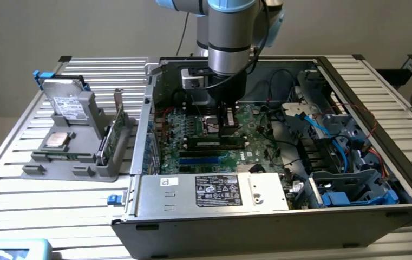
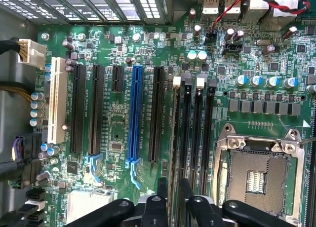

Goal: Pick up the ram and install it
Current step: 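Insert the ram into the slot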

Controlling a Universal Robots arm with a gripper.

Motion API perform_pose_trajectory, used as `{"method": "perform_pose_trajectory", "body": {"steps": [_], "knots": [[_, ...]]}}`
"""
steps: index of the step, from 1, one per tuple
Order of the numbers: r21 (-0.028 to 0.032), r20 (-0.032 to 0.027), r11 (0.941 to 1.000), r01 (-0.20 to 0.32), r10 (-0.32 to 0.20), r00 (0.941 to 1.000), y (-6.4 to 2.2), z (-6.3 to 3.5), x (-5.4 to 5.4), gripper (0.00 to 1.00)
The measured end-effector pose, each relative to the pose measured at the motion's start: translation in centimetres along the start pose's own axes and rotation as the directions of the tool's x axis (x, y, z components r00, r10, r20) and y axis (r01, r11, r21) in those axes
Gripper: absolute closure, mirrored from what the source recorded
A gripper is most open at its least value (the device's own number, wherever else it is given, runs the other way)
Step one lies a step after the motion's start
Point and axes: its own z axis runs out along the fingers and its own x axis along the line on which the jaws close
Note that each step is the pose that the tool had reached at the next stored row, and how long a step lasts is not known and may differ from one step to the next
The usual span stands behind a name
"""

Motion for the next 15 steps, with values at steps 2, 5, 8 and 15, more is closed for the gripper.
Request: {"method": "perform_pose_trajectory", "body": {"steps": [2,5,8,15], "knots": [[0.0000,-0.0011,1.0000,0.000,0.000,1.0000,0.00,0.00,0.0,0.70],[-0.0001,-0.0023,1.0000,0.000,0.000,1.0000,0.00,0.00,0.0,0.70],[-0.0002,-0.0056,1.0000,0.000,0.000,1.0000,-0.02,-0.74,0.1,0.70],[-0.0012,-0.0169,1.0000,0.000,0.000,0.9999,-1.02,-2.09,0.4,0.70]]}}
